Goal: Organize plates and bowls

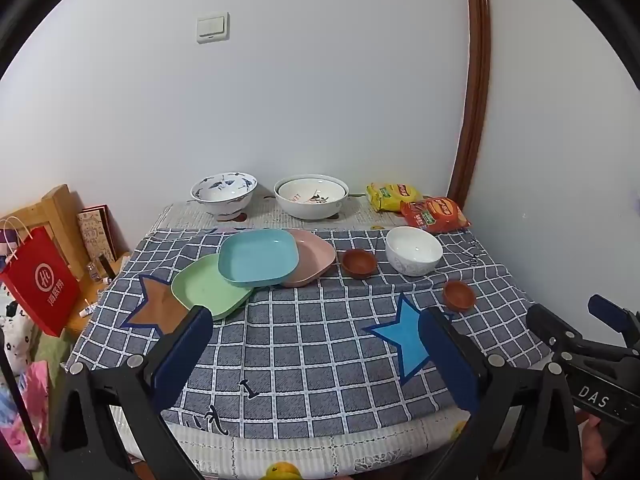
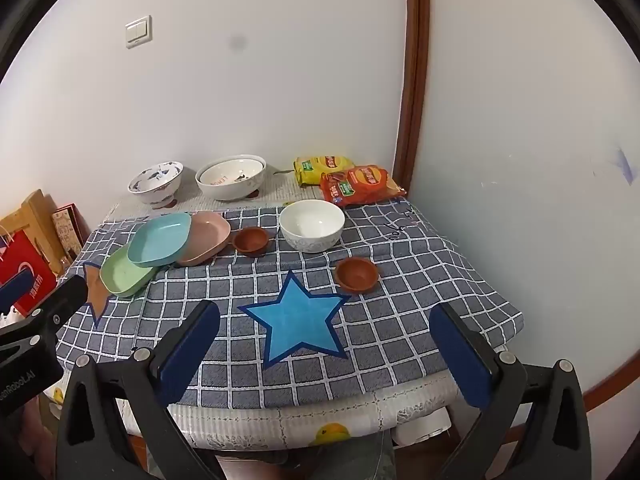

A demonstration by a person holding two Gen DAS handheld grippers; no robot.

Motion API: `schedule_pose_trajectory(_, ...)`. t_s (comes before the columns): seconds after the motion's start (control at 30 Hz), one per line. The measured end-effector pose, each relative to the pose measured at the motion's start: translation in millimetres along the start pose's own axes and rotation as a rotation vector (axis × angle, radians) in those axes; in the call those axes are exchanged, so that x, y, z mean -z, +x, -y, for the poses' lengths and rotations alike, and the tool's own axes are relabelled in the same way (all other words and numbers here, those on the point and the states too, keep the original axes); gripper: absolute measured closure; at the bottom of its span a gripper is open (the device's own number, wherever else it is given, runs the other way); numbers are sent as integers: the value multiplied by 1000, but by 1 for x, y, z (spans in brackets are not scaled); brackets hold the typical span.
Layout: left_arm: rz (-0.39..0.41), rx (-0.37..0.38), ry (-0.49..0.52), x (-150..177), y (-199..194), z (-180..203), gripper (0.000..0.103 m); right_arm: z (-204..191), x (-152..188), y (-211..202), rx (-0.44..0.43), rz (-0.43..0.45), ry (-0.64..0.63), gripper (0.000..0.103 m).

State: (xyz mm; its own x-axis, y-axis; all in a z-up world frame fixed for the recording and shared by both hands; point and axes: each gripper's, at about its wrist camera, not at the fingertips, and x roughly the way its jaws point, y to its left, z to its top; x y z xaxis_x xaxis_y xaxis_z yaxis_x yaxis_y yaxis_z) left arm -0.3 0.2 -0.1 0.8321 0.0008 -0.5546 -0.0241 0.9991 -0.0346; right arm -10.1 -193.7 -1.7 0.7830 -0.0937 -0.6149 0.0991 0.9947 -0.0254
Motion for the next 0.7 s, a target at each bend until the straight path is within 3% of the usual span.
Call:
schedule_pose_trajectory(0.13,-2,6,-7,3,-4,-2,0,-1,0,1,-10,-21,0,0)
schedule_pose_trajectory(0.17,-41,-5,-7,0,1,-1,0,-2,0,1,-8,-22,-5,0)
schedule_pose_trajectory(0.7,-34,-27,-4,3,3,-2,0,-1,0,-9,-12,0,9,0)
